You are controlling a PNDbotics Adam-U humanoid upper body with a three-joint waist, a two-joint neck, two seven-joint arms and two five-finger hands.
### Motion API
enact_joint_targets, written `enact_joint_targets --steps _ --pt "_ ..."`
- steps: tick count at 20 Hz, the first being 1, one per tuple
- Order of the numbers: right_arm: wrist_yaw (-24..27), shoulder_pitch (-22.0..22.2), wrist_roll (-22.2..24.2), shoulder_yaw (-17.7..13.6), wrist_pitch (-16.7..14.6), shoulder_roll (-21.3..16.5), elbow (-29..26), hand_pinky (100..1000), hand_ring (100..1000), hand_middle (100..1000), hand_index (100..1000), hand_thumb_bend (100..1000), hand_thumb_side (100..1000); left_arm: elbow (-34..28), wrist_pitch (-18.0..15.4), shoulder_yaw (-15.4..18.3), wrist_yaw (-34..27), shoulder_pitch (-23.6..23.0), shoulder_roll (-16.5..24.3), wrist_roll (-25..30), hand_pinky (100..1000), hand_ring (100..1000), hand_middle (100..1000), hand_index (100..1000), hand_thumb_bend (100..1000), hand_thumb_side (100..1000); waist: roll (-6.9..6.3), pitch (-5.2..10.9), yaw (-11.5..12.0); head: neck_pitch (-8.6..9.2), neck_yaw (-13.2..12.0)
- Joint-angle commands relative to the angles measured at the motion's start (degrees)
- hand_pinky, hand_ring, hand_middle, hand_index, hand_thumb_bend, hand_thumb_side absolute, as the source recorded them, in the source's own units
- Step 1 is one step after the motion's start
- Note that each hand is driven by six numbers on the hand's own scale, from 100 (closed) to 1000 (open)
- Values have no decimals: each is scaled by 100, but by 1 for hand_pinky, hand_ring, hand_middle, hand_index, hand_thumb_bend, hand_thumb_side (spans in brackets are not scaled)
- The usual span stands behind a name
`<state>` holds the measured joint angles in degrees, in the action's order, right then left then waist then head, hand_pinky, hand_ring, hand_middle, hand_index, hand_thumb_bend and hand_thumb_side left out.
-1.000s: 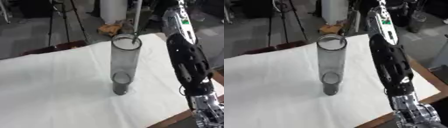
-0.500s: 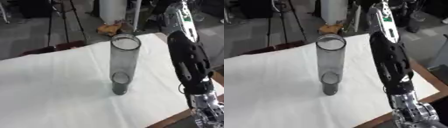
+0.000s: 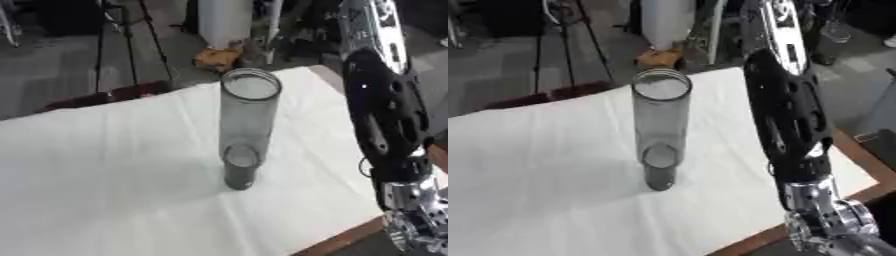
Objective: Arrange flowers into the vase.
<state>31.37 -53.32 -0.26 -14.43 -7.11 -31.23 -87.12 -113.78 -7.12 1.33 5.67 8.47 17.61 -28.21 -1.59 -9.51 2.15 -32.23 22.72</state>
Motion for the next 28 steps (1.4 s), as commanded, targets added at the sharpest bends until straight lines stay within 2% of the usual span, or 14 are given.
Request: enact_joint_targets --steps 1,15,28 --pt "68 -176 -184 -10 -72 -251 -169 100 100 100 100 255 100 -82 0 61 38 23 131 -16 729 668 633 829 522 969 108 188 -17 -18 -21" --pt "199 -170 -586 9 -124 -257 -523 100 100 100 100 259 100 -82 5 74 57 -5 152 -32 728 668 633 828 523 968 144 226 -35 -23 -23" --pt "479 -31 -413 93 41 -185 -659 100 100 100 100 264 100 -82 24 72 47 -25 147 -25 728 668 632 828 524 969 93 232 -18 -26 5"
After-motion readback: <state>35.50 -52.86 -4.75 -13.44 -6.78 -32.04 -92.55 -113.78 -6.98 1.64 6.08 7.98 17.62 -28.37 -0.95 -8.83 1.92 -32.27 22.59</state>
